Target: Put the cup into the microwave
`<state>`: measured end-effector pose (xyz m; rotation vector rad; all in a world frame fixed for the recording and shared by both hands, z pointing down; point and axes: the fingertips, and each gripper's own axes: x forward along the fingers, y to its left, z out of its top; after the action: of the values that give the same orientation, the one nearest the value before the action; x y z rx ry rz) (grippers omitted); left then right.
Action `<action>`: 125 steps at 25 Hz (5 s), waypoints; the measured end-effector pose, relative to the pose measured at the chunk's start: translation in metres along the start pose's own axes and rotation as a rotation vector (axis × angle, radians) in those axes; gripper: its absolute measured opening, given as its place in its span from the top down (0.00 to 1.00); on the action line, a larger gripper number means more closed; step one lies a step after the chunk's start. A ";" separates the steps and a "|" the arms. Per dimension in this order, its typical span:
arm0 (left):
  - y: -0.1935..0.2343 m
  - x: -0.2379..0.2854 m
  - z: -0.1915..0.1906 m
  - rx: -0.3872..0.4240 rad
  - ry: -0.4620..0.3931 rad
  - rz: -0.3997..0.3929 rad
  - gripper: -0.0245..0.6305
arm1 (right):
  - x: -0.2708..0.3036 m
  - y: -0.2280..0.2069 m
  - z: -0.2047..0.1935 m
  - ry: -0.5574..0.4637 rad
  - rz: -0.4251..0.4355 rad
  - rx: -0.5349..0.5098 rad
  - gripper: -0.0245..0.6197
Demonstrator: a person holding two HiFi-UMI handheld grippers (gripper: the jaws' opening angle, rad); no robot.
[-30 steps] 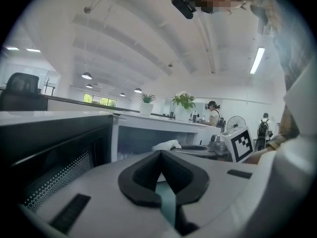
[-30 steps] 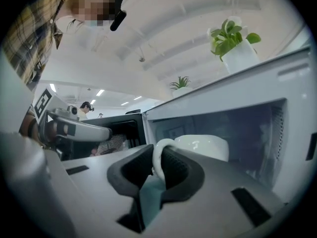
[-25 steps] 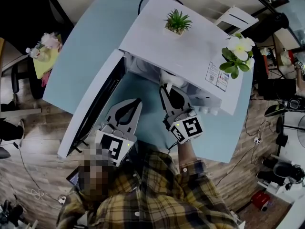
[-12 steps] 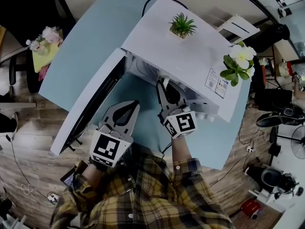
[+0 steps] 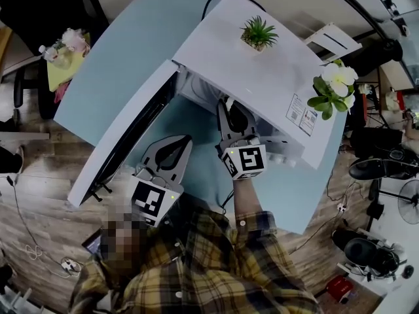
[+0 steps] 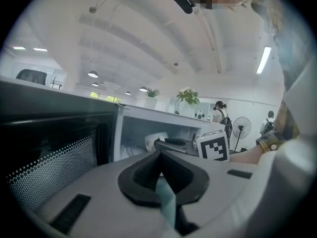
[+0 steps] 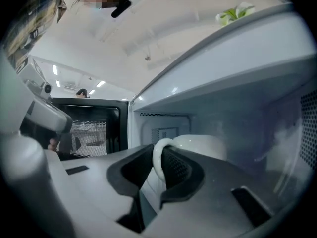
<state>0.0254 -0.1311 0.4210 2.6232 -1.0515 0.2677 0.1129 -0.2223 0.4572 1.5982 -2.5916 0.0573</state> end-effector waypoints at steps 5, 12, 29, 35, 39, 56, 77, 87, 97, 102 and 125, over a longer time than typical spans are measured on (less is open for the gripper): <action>-0.005 -0.002 -0.006 -0.010 0.001 -0.003 0.98 | -0.004 0.000 -0.007 0.033 -0.018 -0.001 0.88; -0.006 -0.007 -0.011 -0.016 0.005 -0.002 0.98 | -0.007 0.004 -0.023 0.078 -0.030 0.043 0.88; -0.006 -0.008 -0.020 -0.028 0.019 -0.006 0.98 | 0.000 0.003 -0.056 0.182 -0.036 0.072 0.88; -0.006 -0.007 -0.022 -0.029 0.021 -0.013 0.98 | -0.001 0.005 -0.055 0.156 -0.027 0.096 0.83; -0.005 -0.009 -0.024 -0.032 0.025 -0.014 0.98 | -0.003 0.009 -0.054 0.132 -0.020 0.089 0.77; 0.002 -0.018 -0.024 -0.038 0.018 -0.010 0.98 | -0.018 0.014 -0.051 0.123 -0.043 0.112 0.64; -0.019 -0.035 0.015 0.052 -0.067 0.004 0.98 | -0.105 0.025 0.015 0.031 -0.021 0.125 0.65; -0.056 -0.050 0.028 0.095 -0.111 -0.027 0.98 | -0.171 0.038 0.069 -0.055 0.013 0.094 0.66; -0.084 -0.059 0.041 0.126 -0.146 -0.053 0.98 | -0.221 0.044 0.087 -0.065 -0.003 0.051 0.87; -0.091 -0.056 0.043 0.143 -0.148 -0.070 0.98 | -0.230 0.044 0.086 -0.040 -0.020 0.015 0.92; -0.091 -0.031 0.043 0.150 -0.105 -0.086 0.98 | -0.230 0.000 0.083 -0.037 -0.093 0.128 0.96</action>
<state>0.0696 -0.0639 0.3528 2.8365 -0.9833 0.1981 0.2105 -0.0248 0.3513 1.7766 -2.5850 0.1919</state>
